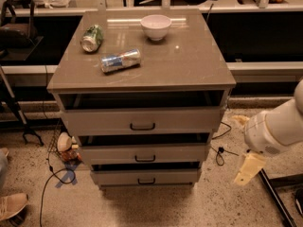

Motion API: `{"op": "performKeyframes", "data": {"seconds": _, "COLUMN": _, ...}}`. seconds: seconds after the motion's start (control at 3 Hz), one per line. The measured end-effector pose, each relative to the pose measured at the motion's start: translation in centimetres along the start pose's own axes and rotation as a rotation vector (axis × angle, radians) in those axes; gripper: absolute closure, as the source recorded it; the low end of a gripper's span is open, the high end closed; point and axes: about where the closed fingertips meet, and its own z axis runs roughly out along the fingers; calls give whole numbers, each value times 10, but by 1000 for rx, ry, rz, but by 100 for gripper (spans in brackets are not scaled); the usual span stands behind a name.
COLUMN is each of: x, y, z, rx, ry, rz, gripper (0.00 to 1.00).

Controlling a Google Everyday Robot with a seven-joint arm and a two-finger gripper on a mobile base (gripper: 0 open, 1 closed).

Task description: Open bottom drawer

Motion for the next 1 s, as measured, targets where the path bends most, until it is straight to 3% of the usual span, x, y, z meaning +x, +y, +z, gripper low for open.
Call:
{"op": "performKeyframes", "data": {"seconds": 0.67, "x": 73, "y": -4, "z": 129, "rx": -13, "ry": 81, "rz": -42, "gripper": 0}}
{"op": "performKeyframes", "data": {"seconds": 1.0, "x": 113, "y": -6, "z": 199, "rx": -100, "ry": 92, "rz": 45, "gripper": 0}}
